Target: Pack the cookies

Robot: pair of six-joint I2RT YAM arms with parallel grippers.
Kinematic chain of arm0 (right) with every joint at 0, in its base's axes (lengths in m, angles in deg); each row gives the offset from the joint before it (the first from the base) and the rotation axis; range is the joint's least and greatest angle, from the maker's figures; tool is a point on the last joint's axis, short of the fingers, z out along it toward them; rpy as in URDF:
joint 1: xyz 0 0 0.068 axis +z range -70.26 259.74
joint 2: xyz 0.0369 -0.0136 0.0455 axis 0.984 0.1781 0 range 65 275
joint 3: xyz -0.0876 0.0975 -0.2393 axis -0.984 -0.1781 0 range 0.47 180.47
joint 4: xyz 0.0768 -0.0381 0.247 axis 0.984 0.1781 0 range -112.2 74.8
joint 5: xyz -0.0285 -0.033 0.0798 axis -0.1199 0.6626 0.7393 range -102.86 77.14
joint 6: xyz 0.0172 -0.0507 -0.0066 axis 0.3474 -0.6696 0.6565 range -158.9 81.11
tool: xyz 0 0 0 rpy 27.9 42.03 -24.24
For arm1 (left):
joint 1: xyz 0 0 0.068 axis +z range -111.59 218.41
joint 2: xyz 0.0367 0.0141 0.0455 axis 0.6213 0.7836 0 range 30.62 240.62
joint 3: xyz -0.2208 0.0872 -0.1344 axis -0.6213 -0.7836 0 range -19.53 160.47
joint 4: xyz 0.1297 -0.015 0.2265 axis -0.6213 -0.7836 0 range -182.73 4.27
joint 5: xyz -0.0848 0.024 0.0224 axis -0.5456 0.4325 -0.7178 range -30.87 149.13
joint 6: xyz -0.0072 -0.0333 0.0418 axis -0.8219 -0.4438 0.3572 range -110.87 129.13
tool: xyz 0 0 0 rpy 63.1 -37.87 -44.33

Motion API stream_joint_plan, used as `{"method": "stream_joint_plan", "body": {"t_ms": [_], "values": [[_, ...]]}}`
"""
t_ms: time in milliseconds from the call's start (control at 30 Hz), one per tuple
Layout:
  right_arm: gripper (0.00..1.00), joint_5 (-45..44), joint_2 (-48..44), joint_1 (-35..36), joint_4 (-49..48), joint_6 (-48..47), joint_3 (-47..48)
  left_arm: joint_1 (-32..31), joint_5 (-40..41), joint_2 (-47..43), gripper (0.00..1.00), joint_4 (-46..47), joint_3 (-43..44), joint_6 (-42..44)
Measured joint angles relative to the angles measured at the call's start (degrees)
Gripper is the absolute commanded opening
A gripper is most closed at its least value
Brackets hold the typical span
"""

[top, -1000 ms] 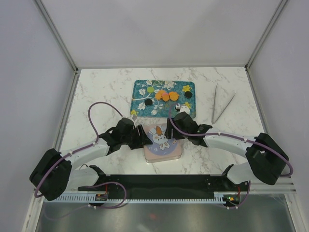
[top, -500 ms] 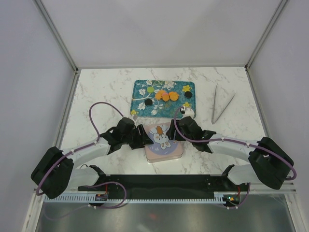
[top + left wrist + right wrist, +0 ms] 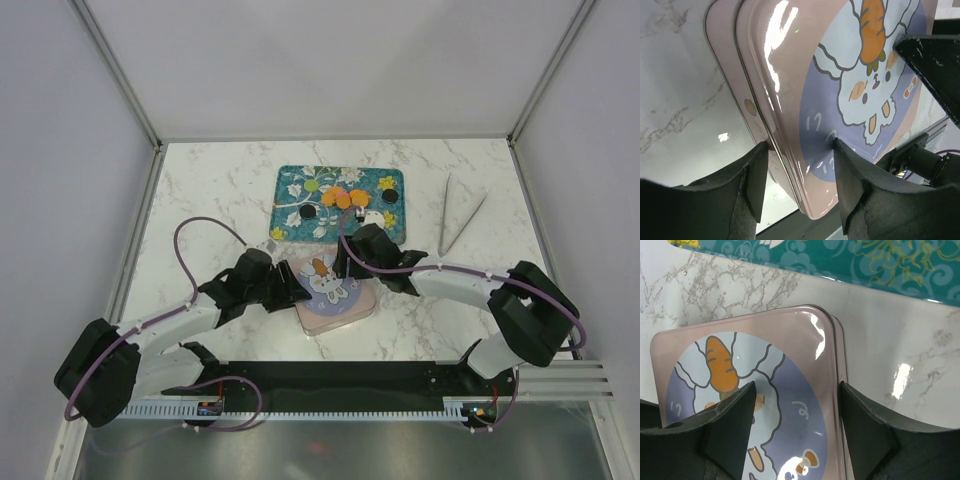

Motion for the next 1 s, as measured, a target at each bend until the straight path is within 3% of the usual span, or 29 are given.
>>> {"method": "stream_joint_plan", "body": {"t_ms": [33, 167, 267, 567, 1000], "values": [[0.74, 0.33, 1.18, -0.04, 0.52, -0.39, 1.42, 0.02, 0.28, -0.68, 0.26, -0.48, -0.2, -0.02], [0.77, 2.25, 5.14, -0.07, 1.66, -2.21, 5.88, 0.02, 1.77, -3.8, 0.61, -4.24, -0.31, 0.07], [0.77, 4.83, 7.32, 0.07, 1.66, -3.26, 8.07, -0.17, 3.32, -6.86, 0.69, -8.02, -0.31, 0.92], [0.79, 9.7, 9.55, 0.52, 1.57, -4.59, 10.05, 0.15, 11.52, -15.56, 0.82, -20.55, 4.94, 4.46], [0.89, 13.0, 4.09, -0.98, 11.56, -7.74, 10.05, 1.57, 16.13, -17.03, 0.84, -27.19, 15.61, 9.05]]}}
